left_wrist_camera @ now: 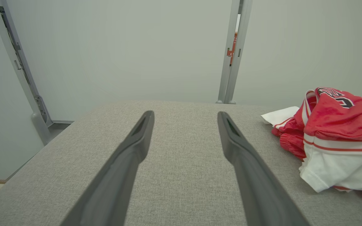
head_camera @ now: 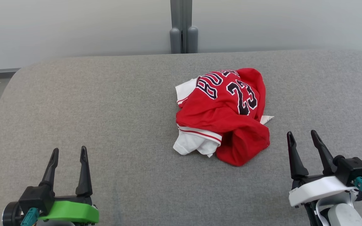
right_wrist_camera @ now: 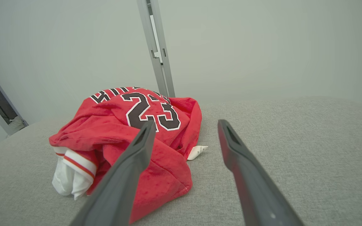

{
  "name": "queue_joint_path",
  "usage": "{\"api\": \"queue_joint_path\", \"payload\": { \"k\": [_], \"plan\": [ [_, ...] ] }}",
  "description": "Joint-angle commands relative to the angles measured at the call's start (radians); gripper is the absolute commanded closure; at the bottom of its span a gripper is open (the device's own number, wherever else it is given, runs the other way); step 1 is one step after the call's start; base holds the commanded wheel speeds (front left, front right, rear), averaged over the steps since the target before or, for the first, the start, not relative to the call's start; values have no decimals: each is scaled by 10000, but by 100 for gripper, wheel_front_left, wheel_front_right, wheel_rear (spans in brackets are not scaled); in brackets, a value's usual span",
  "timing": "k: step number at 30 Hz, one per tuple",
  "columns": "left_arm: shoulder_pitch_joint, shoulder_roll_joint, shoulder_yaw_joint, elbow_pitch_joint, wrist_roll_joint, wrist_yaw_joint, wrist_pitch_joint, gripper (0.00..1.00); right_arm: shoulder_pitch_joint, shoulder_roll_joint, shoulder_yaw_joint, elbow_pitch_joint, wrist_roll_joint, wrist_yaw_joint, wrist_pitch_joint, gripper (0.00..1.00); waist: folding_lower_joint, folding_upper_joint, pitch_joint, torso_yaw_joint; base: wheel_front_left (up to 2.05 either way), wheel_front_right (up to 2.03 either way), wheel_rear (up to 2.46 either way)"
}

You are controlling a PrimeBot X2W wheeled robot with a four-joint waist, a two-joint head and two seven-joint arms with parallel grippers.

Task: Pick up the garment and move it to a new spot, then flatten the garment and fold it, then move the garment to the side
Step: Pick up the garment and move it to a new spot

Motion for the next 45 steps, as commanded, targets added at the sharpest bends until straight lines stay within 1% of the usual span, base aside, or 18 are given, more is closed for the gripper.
{"api": "queue_joint_path", "payload": {
  "k": [1, 7, 13, 18, 22, 26, 32, 36, 39, 44, 45],
  "plan": [
    [-43, -30, 59, 20, 70, -53, -9, 0, 21, -17, -1, 34, 34, 1, -31, 0, 0, 0, 6, -21, 0, 0, 0],
    [-171, -98, -33, 125, 285, -187, -9, 0, -17, -5, 8, 40, 62, 1, -31, 0, 0, 0, 68, -88, 0, 0, 0],
    [-924, -63, -622, 172, 582, -335, -9, 0, -225, -24, 98, -8, 94, 1, -31, 0, 0, 0, 357, -241, 0, 0, 0],
    [-1935, -69, -1310, 506, 609, -416, -9, 0, -395, -40, 171, 66, 143, 1, -31, 0, 0, 0, 598, -561, 0, 0, 0],
    [-2672, -24, -1935, 1031, 544, -426, -9, 0, -497, -15, 213, 101, 201, 1, -32, 0, 0, 0, 785, -901, 0, 0, 0],
    [-3543, 187, -2785, 1743, 478, -428, -9, 0, -659, -25, 272, 129, 247, 1, -31, 0, 0, 0, 1007, -1219, 0, 0, 0],
    [-4640, 534, -3845, 3168, -110, -426, 46, 0, -807, 26, 338, 166, 271, 1, -31, 0, 0, 0, 1233, -1663, 0, 0, 0],
    [-5016, 775, -4636, 4015, -733, -427, 236, 0, -888, 24, 361, 198, 341, 1, -31, 0, 0, 0, 1358, -1919, 0, 0, 0],
    [-5252, 895, -5200, 4522, -1393, -424, 435, 0, -943, 5, 362, 234, 383, 1, -31, 0, 0, 0, 1427, -2045, 0, 0, 0],
    [-5573, 954, -5987, 5338, -2259, -419, 870, 0, -1015, 23, 393, 278, 410, 1, -31, 0, 0, 0, 1489, -2162, 0, 0, 0],
    [-5662, 892, -6101, 5468, -2476, -419, 940, 0, -1042, 31, 402, 281, 409, 1, -31, 0, 0, 0, 1507, -2182, 0, 0, 0]
  ]
}}
